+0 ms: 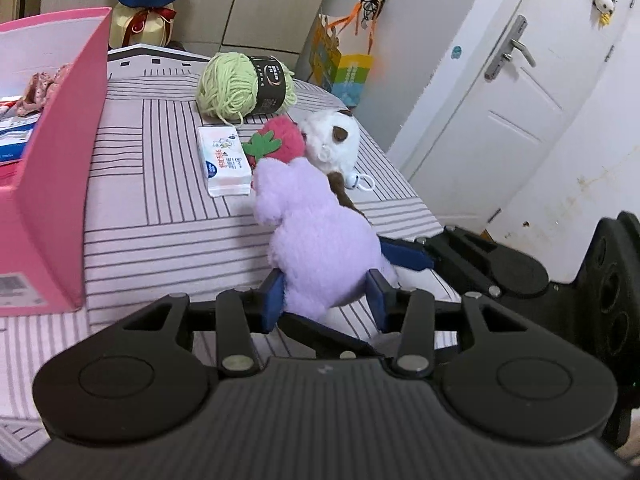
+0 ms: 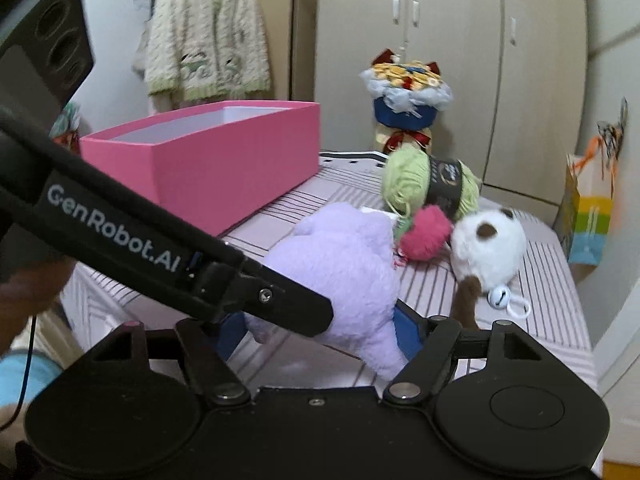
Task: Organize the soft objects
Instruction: 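Lift the lilac plush with the left gripper and carry it over the box, then lower the lilac plush into the box and open the left gripper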
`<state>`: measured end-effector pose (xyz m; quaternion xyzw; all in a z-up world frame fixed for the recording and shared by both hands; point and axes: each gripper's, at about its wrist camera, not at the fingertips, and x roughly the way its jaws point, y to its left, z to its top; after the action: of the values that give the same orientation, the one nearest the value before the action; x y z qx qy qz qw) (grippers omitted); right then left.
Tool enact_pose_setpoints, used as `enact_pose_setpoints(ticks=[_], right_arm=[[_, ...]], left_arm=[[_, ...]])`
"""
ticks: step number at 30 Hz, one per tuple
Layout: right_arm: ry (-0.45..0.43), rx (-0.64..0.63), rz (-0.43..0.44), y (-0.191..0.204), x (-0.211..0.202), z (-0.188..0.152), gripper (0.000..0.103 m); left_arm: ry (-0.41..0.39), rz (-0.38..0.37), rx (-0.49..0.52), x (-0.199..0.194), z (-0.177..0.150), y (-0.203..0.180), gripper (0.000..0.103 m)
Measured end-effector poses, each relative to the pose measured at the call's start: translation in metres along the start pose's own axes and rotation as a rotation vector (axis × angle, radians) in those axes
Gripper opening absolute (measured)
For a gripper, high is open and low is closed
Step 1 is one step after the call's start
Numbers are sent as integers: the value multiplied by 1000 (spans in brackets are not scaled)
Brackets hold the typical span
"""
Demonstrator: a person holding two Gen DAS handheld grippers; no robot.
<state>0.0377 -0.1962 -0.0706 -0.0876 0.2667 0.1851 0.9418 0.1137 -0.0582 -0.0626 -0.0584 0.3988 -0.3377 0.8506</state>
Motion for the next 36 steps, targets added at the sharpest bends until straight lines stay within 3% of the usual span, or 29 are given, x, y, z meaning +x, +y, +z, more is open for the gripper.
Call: enact_pose_setpoints(ticks=[8, 16, 21, 27, 32, 36], right_arm=[[24, -120, 37, 36, -25, 28, 80], [-65, -174, 111, 70, -32, 66, 81], [-113, -169, 157, 83, -15, 91, 81], [-136, -156, 221, 91, 18, 118, 81], [-97, -152, 252, 99, 51, 139, 81], [-7, -112, 300, 99, 83, 156, 81]], left_arm=[[46, -5, 13, -48, -1, 3, 41], [-13, 63, 46, -108, 8, 13, 41], [-56, 112, 60, -131, 18, 30, 43], [-87, 135, 2, -145, 40, 66, 43], [-65, 151, -42, -142, 57, 98, 43], [-35, 180, -74, -130, 68, 124, 43]])
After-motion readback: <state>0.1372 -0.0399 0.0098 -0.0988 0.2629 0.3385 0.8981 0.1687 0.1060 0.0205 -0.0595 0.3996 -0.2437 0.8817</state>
